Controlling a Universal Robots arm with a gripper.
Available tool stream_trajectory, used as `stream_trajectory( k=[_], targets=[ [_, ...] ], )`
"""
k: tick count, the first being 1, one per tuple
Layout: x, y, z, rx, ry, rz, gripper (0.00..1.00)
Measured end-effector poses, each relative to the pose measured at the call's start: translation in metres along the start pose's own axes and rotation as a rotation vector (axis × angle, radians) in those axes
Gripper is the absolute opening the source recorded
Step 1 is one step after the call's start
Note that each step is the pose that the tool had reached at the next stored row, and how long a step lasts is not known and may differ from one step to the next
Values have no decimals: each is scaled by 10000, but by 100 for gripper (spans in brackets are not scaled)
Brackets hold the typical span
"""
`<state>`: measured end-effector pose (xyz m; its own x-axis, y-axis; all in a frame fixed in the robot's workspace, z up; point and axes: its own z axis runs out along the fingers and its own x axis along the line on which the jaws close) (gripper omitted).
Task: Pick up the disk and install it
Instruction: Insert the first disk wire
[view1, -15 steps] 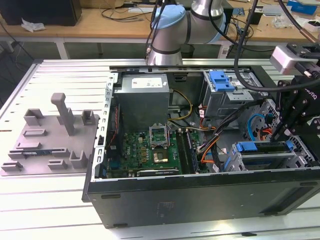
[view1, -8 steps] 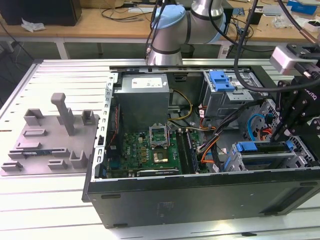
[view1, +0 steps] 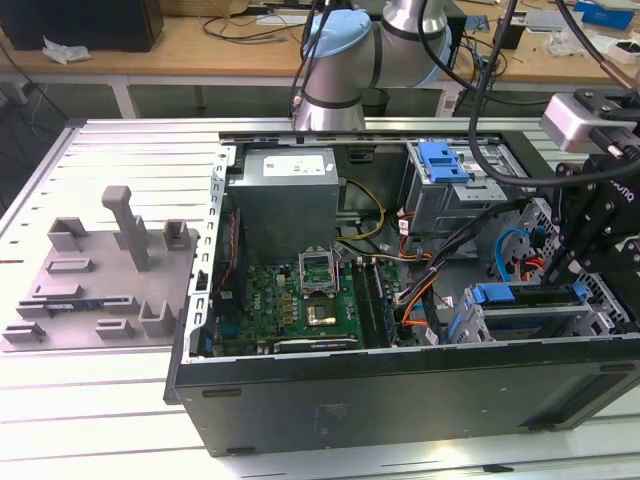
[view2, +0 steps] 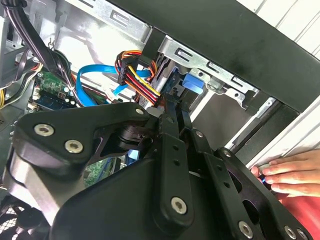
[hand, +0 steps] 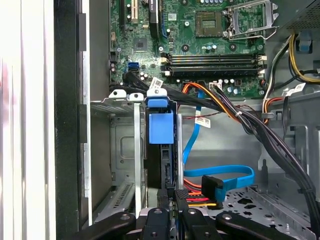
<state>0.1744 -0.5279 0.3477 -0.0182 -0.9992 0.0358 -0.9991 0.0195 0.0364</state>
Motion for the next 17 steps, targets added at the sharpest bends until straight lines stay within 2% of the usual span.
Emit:
stream_trajectory(
  k=[17],
  targets=[
    [3,-2,47,0,-1,5,17]
  ],
)
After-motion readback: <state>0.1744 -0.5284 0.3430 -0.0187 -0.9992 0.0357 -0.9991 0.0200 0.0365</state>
